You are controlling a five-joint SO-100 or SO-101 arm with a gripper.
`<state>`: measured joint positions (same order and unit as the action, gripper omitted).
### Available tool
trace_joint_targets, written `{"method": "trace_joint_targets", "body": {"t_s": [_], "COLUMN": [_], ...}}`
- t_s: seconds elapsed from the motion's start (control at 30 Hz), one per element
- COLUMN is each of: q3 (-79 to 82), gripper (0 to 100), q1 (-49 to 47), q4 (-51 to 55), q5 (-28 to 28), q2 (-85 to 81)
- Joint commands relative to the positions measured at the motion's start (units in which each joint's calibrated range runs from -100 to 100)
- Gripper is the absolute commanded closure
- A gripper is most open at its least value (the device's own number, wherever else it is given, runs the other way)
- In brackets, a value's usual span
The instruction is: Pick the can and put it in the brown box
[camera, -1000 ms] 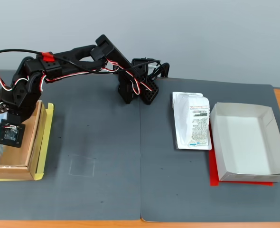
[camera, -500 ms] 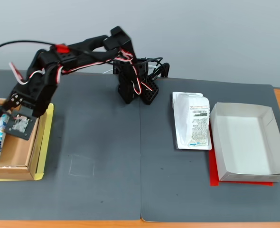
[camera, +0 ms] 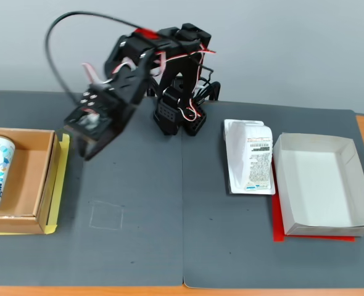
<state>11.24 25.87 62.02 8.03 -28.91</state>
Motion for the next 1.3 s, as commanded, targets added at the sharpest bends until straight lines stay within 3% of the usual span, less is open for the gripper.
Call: {"method": "trace_joint_targets", "body": {"t_s": [0.0,0.53,1.0,1.27], "q3": [7.0,47.4,73.0,84.1], "gripper": [98,98,98,98], "q1": [-5.5,-29.6,-28.1,-25.2], "q4": [-0.2,-1.0,-1.7,-12.4], "q5": [-2.8,-8.4,-8.3,-8.0], "q2": [-11.8,-54.7,-70.8,-70.9]}}
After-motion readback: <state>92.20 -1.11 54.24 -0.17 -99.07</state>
